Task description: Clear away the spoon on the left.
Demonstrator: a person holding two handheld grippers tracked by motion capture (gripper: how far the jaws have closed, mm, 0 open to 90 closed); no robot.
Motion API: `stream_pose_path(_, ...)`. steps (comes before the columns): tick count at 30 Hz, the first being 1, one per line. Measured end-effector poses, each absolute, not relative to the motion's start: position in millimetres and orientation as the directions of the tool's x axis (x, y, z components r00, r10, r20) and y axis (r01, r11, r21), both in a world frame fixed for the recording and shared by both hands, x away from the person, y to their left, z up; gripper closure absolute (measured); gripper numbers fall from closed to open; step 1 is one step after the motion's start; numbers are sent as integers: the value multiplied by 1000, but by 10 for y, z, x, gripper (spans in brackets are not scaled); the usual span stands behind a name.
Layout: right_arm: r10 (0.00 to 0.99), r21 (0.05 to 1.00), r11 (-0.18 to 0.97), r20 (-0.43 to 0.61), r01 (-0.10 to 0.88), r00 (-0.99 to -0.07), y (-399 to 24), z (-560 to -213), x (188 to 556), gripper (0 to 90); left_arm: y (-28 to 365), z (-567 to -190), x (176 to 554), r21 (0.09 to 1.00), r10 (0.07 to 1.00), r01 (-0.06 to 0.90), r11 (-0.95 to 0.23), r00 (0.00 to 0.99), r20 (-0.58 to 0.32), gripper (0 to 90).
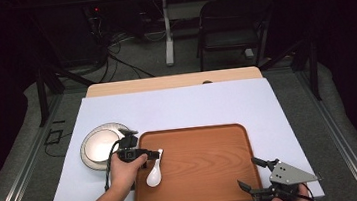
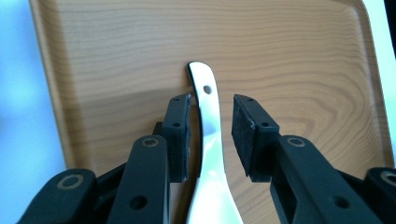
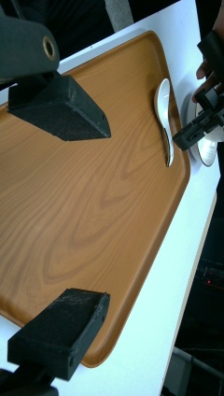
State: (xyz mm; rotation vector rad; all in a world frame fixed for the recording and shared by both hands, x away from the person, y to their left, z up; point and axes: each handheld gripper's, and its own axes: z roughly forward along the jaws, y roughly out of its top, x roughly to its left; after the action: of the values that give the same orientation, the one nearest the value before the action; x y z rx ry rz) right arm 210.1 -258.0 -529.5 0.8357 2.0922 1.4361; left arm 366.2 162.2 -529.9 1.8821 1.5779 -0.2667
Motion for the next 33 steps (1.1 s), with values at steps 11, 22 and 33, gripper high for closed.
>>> stream_pose_path(11,707,937,268,-33,224,-707,-2578,-5296,2104,165,1722,-5162,3648,407,808,912,-50,276,-520,549)
stream_pose_path(22,707,937,268,-33,225,-707,-2577,-5296,2106,165,1828,-4990,3595,444,810,894,-59,303,-502,509)
stream_pose_path(33,707,936,271,-36,224,-706,-2577,-5296,2109,165,1961,-4752,3486,506,848,850,-145,370,-378,458)
